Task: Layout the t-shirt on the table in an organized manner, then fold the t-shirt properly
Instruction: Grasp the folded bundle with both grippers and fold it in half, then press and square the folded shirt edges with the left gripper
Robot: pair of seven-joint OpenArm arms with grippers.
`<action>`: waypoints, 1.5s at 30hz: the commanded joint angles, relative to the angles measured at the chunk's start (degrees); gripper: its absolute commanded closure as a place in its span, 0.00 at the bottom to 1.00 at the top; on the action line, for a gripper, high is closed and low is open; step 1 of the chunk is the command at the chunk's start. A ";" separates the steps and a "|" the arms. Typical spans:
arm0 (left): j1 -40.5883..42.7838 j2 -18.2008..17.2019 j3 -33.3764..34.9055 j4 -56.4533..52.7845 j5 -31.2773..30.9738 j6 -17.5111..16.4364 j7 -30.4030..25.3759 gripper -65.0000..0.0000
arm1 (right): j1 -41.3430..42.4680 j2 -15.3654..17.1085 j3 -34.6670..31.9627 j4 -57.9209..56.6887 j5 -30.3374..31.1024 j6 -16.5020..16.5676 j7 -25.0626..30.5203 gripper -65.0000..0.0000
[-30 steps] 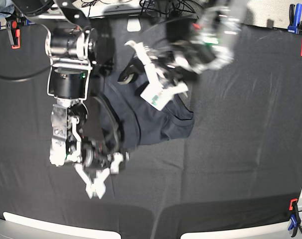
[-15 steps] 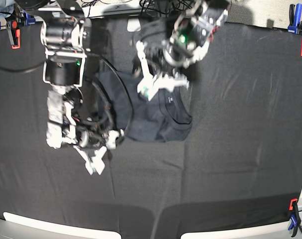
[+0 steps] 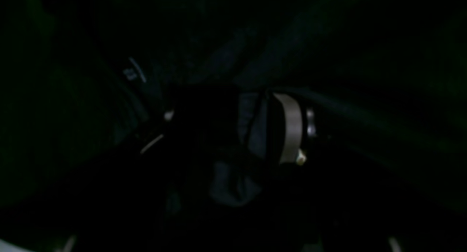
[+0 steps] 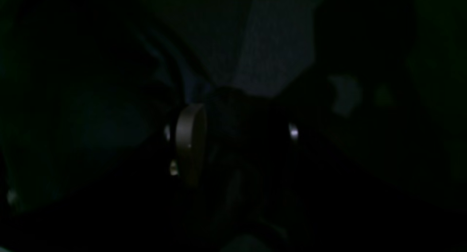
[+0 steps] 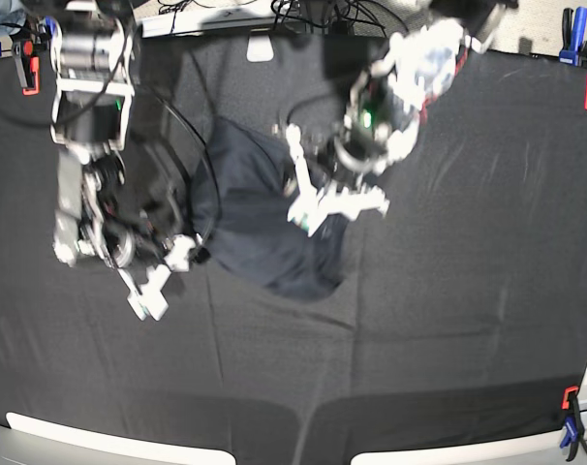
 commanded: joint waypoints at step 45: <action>-13.77 -4.57 -0.24 -1.33 0.44 1.40 30.34 0.55 | -13.14 -2.47 9.20 24.96 0.48 4.46 -4.66 0.58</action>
